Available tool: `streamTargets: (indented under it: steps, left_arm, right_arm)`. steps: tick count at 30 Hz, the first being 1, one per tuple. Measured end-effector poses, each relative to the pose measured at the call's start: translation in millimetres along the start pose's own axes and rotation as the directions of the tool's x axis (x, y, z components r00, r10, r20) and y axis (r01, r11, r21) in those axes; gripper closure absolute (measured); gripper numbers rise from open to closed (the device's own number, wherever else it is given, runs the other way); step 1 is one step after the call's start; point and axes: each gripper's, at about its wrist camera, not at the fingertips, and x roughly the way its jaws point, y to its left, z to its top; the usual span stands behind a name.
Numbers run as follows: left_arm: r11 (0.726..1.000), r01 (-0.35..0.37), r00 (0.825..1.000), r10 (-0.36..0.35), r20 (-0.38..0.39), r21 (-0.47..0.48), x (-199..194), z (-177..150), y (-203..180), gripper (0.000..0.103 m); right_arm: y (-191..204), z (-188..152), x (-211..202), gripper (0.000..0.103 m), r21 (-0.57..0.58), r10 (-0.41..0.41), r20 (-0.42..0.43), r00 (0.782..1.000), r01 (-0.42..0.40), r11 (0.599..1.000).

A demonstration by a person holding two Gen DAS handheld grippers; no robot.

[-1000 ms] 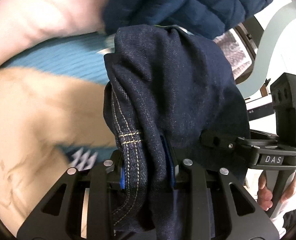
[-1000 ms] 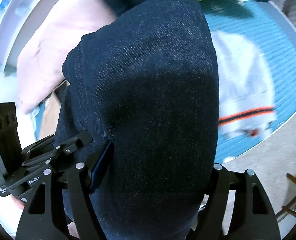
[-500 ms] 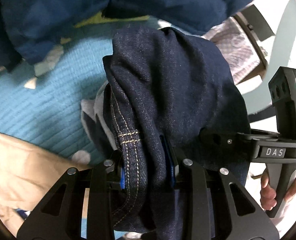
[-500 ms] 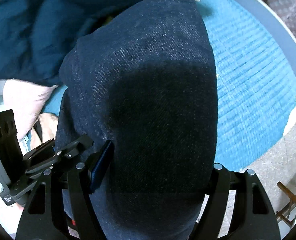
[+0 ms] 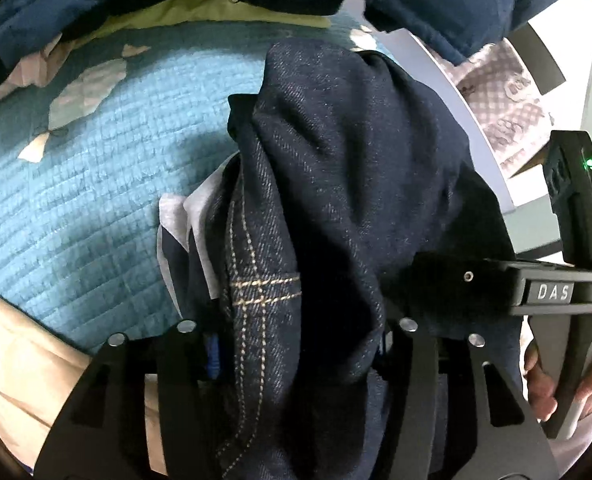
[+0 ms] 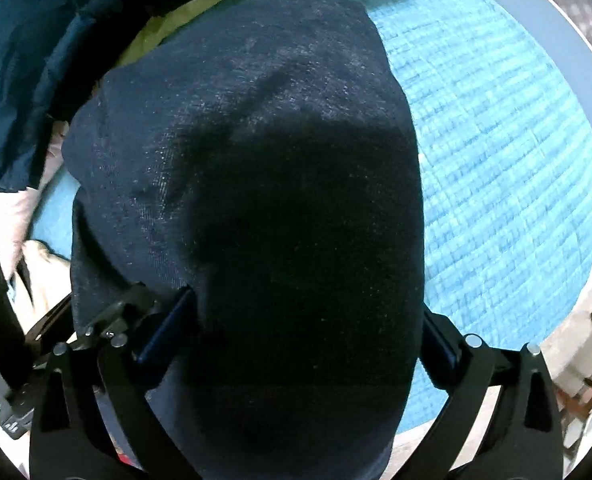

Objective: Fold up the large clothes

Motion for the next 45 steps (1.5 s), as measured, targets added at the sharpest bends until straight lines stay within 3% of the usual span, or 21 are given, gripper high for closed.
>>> streamTargets:
  steps: [3,4,7,10,13,18,20,25,27,29,31,34,38,41,45]
  left_arm:
    - [1.0,0.011,0.999,-0.012,-0.038,-0.018,-11.7,0.3,7.9,0.022]
    - [0.999,-0.027,0.998,0.026,-0.053,-0.02,-16.0,-0.6,10.6,0.014]
    - [0.999,-0.03,0.998,0.028,-0.053,-0.031,-33.1,-7.0,18.8,0.014]
    - [0.999,-0.01,0.996,0.005,-0.092,-0.052,-40.9,-17.6,24.2,0.014]
    - [0.998,-0.051,0.996,0.048,-0.081,-0.033,-40.5,-28.1,23.0,0.014]
    - [0.994,-0.108,0.991,0.107,-0.086,-0.006,-27.9,-41.0,21.3,0.013]
    - [0.99,-0.138,0.987,0.14,-0.081,0.028,-30.7,-42.6,14.9,0.013]
    - [0.971,-0.216,0.975,0.22,-0.031,0.104,-56.7,-45.4,-4.7,0.013]
    - [0.956,-0.254,0.967,0.255,0.012,0.146,-74.9,-50.7,-15.8,0.013]
    - [0.944,-0.275,0.962,0.27,0.052,0.182,-94.7,-56.1,-25.4,0.013]
    - [0.934,-0.292,0.956,0.277,0.102,0.207,-124.0,-65.9,-36.1,0.013]
    - [0.93,-0.297,0.95,0.266,0.162,0.216,-166.8,-81.4,-45.7,0.013]
    - [0.926,-0.311,0.937,0.261,0.231,0.214,-226.6,-113.3,-45.9,0.013]
    - [0.936,-0.304,0.929,0.251,0.271,0.175,-275.9,-140.8,-37.1,0.013]
    - [0.935,-0.331,0.896,0.267,0.354,0.131,-346.7,-188.7,-21.6,0.013]
  right_arm:
    - [-2.4,-11.8,-21.7,0.008,0.014,-0.022,0.018,1.0,0.022,1.0]
    - [-3.1,-17.3,-32.4,0.008,0.021,-0.051,0.033,0.998,0.05,0.999]
    - [-9.5,-32.4,-67.8,0.008,0.05,-0.111,0.091,0.99,0.107,0.993]
    - [-3.4,-60.1,-85.3,0.008,0.013,-0.099,0.101,0.99,0.098,0.995]
    - [20.6,-75.7,-74.1,0.008,-0.046,-0.216,0.088,0.972,0.221,0.974]
    - [-15.6,-90.9,-26.3,0.008,0.127,-0.191,0.015,0.982,0.187,0.974]
    - [-30.1,-96.4,-14.5,0.008,0.201,-0.134,0.018,0.991,0.127,0.971]
    - [-19.8,-117.3,-49.0,0.008,0.24,-0.113,0.148,0.982,0.075,0.968]
    - [-6.7,-128.8,-70.2,0.008,0.227,-0.058,0.201,0.978,0.011,0.974]
    - [8.4,-138.4,-90.3,0.008,0.197,0.034,0.258,0.965,-0.087,0.977]
    - [24.4,-146.3,-107.3,0.008,0.178,0.075,0.289,0.954,-0.13,0.975]
    - [50.9,-170.3,-132.1,0.008,0.172,0.041,0.319,0.947,-0.1,0.98]
    - [86.0,-203.7,-163.0,0.008,0.161,-0.019,0.398,0.917,-0.049,0.986]
    - [123.2,-239.0,-190.9,0.008,0.137,-0.082,0.461,0.884,0.021,0.99]
    - [171.9,-295.2,-220.9,0.008,0.102,-0.11,0.556,0.824,0.064,0.993]
